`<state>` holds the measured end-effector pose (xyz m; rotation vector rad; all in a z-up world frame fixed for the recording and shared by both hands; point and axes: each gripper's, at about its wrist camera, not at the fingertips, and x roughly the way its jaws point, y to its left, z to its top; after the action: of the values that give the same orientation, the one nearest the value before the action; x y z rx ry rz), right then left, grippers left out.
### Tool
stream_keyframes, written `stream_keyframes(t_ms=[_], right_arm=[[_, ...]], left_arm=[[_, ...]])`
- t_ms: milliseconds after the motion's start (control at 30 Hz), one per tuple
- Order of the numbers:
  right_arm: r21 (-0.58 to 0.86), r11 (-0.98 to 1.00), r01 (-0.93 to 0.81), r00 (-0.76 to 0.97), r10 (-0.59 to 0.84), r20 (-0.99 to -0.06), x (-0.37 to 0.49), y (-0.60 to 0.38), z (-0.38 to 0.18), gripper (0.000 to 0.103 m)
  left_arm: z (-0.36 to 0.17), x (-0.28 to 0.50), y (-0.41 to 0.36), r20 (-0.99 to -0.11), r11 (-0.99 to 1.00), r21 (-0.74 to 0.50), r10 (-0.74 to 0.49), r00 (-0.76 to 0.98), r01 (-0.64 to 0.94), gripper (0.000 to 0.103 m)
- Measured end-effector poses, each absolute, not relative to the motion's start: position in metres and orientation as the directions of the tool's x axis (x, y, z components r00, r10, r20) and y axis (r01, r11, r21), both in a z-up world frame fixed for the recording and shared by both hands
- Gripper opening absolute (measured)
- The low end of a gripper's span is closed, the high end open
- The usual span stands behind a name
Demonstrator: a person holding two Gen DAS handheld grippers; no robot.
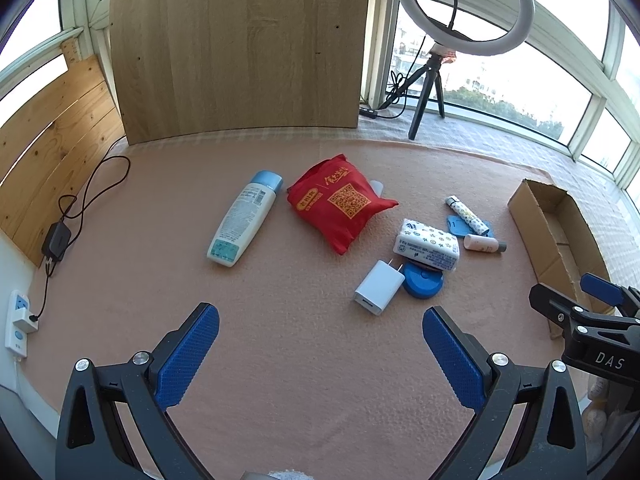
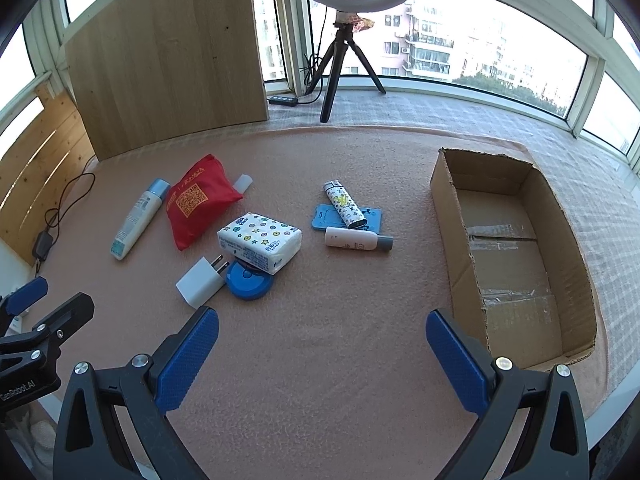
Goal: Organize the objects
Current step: 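Move the right tool toward the Vinda tissue pack, then close the right gripper on the Vinda tissue pack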
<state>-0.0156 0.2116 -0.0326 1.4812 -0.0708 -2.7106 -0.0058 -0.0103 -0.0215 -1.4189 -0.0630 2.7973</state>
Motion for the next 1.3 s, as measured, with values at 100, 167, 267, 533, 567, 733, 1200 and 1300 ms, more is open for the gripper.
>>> stream_keyframes(t_ms=[100, 167, 267, 533, 567, 733, 1200, 1300], right_arm=[[0.073, -0.996, 0.047, -0.537, -0.087, -0.839, -0.020, 0.209, -0.034, 0.102], [0.080, -0.994, 0.068, -0.536, -0.104, -0.838, -0.023, 0.206, -0.035, 0.102], [0.080, -0.993, 0.091, -0.537, -0.117, -0.835, -0.029, 0.202, -0.035, 0.102], [0.115, -0.985, 0.129, -0.512, -0.166, -0.843, -0.051, 0.198, -0.043, 0.102], [0.124, -0.983, 0.135, -0.507, -0.176, -0.844, -0.055, 0.198, -0.044, 0.102], [0.155, -0.975, 0.160, -0.493, -0.215, -0.843, -0.072, 0.196, -0.048, 0.098], [0.196, -0.946, 0.257, -0.319, -0.275, -0.907, -0.144, 0.168, -0.084, 0.056], [0.202, -0.941, 0.270, -0.283, -0.278, -0.918, -0.156, 0.159, -0.093, 0.051]], left_arm=[[-0.024, -0.007, -0.012, -0.811, -0.999, -0.039, 0.022, -0.585, 0.017, 0.103], [-0.026, -0.008, -0.012, -0.812, -0.999, -0.036, 0.019, -0.583, 0.017, 0.103], [-0.029, -0.010, -0.013, -0.814, -0.999, -0.035, 0.015, -0.581, 0.023, 0.103], [-0.035, -0.013, -0.021, -0.816, -0.998, -0.039, 0.005, -0.577, 0.046, 0.103], [-0.036, -0.013, -0.022, -0.817, -0.998, -0.040, 0.004, -0.576, 0.049, 0.103], [-0.041, -0.012, -0.029, -0.821, -0.997, -0.041, -0.007, -0.571, 0.071, 0.103], [-0.052, 0.006, -0.047, -0.829, -0.986, -0.043, -0.056, -0.557, 0.163, 0.103], [-0.054, 0.014, -0.055, -0.829, -0.979, -0.046, -0.073, -0.554, 0.197, 0.103]])
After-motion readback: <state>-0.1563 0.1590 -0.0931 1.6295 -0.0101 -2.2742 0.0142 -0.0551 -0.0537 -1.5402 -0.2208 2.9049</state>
